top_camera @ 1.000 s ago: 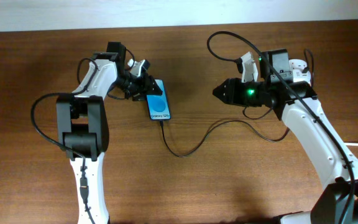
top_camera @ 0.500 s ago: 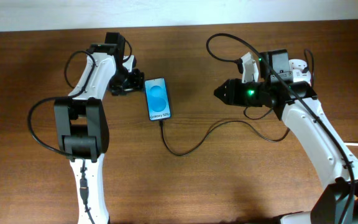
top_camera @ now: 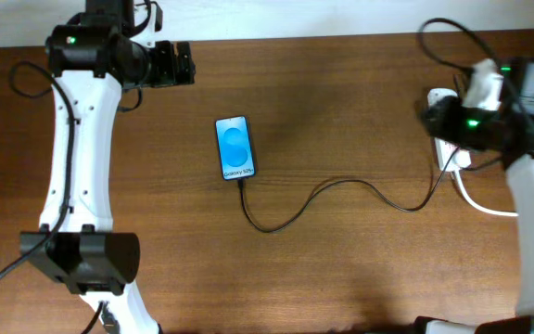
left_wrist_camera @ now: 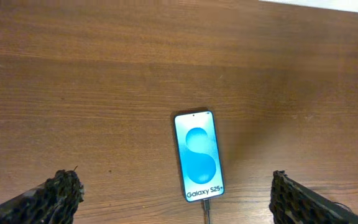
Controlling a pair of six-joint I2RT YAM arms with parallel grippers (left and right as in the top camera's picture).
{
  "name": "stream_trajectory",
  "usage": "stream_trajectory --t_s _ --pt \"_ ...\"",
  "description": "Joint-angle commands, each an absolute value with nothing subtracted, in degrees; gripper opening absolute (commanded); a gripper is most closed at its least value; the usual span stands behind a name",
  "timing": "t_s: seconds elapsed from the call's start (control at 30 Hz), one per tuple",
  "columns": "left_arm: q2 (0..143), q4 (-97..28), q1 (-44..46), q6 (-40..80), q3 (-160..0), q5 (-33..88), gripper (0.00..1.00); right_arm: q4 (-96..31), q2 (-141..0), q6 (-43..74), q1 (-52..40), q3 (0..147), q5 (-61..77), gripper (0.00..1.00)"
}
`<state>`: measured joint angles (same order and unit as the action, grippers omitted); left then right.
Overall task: Plug charger to phone and switch on socket
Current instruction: 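Move the right gripper to the power strip switch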
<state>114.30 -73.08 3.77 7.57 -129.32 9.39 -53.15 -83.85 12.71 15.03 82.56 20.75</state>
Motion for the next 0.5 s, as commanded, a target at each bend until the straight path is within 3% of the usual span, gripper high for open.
stream_trajectory --t_s 0.0,0.17,0.47 --pt "114.19 -73.23 3.60 7.64 -129.80 8.95 0.99 -53.23 -83.26 11.79 22.61 83.68 15.77 0.36" --pt "114.19 -73.21 3.60 7.64 -129.80 8.93 0.99 -51.62 -85.84 11.86 33.26 83.68 16.01 0.39" --pt "114.19 -73.21 3.60 7.64 -129.80 8.95 0.99 -39.83 -97.01 12.32 34.92 83.68 14.94 0.39"
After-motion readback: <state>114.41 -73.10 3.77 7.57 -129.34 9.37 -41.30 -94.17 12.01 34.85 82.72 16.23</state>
